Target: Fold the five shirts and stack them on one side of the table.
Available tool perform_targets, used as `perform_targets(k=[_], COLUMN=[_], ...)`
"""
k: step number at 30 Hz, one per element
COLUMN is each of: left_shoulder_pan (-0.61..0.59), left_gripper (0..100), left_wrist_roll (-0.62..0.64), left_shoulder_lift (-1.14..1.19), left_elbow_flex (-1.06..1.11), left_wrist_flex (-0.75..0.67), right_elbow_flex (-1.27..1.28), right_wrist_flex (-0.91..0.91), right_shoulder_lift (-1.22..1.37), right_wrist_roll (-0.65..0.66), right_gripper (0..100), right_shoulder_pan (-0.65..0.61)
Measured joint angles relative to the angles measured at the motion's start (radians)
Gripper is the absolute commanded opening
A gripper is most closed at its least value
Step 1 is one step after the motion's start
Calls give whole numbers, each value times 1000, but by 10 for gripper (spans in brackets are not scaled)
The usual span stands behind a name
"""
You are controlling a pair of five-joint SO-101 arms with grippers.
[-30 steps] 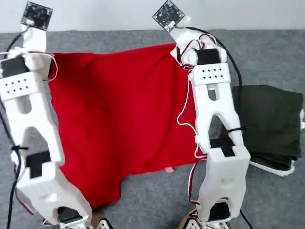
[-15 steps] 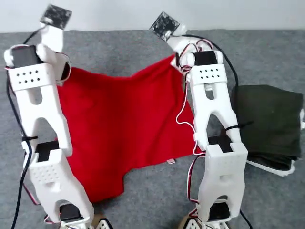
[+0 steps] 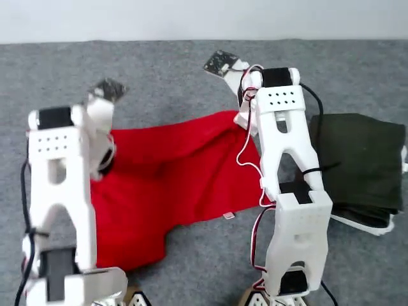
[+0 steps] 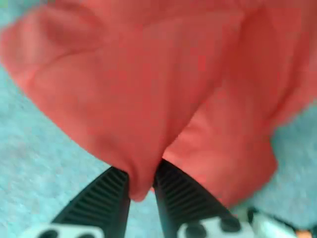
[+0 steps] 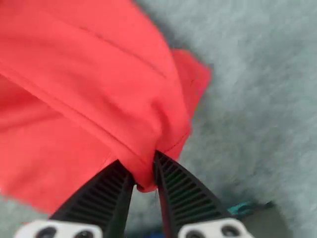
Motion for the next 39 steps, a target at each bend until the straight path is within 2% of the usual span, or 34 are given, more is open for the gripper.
perform_targets(k=[6,10,28,31,36,39], left_shoulder_pan=[-55,-126,-133,-133,-160,-186], left_gripper=[6,9,9,36,152,161], left_wrist_roll=[-72,-109,-265,-275,-341,-344], left_shoulder_lift=[-195,-275,-451,-451,-459,-460], left_elbow_flex=[333,374,582,611,626,626], left_wrist_flex=[-2,-2,0,-3,-14,-14], right_elbow_flex=[3,28,535,557,557,557], right_wrist_flex=[178,183,183,183,183,183], right_shoulder_lift=[-26,-68,-327,-328,-330,-330], right_wrist_roll=[52,64,104,104,104,92], right_gripper=[10,10,13,64,240,255], right_shoulder_pan=[29,63,61,61,60,60])
